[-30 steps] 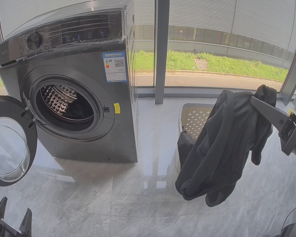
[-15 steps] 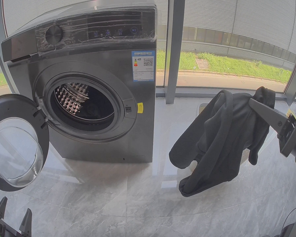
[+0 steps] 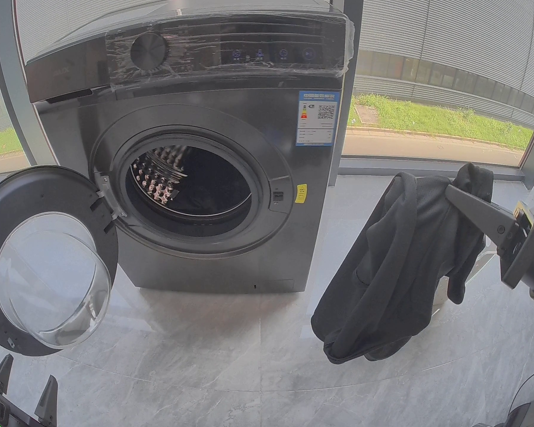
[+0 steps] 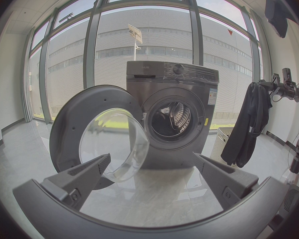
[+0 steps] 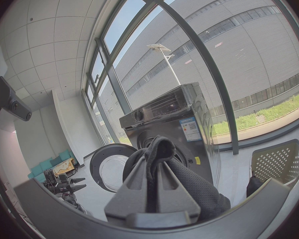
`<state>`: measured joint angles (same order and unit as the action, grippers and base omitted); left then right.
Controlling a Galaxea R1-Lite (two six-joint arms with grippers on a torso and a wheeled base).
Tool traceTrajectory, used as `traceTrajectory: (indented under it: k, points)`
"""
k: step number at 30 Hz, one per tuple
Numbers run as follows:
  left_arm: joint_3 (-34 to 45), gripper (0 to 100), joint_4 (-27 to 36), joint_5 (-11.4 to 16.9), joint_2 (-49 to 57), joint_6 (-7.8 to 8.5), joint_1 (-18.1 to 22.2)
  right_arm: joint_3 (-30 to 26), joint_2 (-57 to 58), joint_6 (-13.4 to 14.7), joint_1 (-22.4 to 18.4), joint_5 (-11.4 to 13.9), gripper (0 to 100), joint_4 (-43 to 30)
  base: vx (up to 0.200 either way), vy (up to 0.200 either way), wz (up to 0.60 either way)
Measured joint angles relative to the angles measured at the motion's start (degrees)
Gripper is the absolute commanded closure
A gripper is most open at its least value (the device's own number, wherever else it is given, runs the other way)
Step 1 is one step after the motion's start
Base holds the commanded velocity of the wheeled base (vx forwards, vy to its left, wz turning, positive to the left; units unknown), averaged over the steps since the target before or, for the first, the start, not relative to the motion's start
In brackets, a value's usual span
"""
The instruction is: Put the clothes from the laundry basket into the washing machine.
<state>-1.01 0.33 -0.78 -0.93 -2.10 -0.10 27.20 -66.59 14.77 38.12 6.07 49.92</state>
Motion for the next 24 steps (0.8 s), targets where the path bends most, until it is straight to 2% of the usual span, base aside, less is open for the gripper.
traceTrajectory:
  k: [16,20,24]
  points:
    - [0.00,0,0.00,0.02,0.00,0.00,0.00,-0.30,-0.22,-0.02,0.09,0.22,100,-0.05,0.000,0.200,0.00]
    - [0.00,0,0.02,0.02,0.00,0.07,0.00,-0.61,-0.22,-0.27,0.11,0.22,100,-0.13,0.000,0.000,0.00]
    - [0.00,0,-0.01,-0.04,0.00,1.06,0.07,-1.05,-0.30,-2.00,0.55,0.24,100,-0.17,0.000,0.000,0.00]
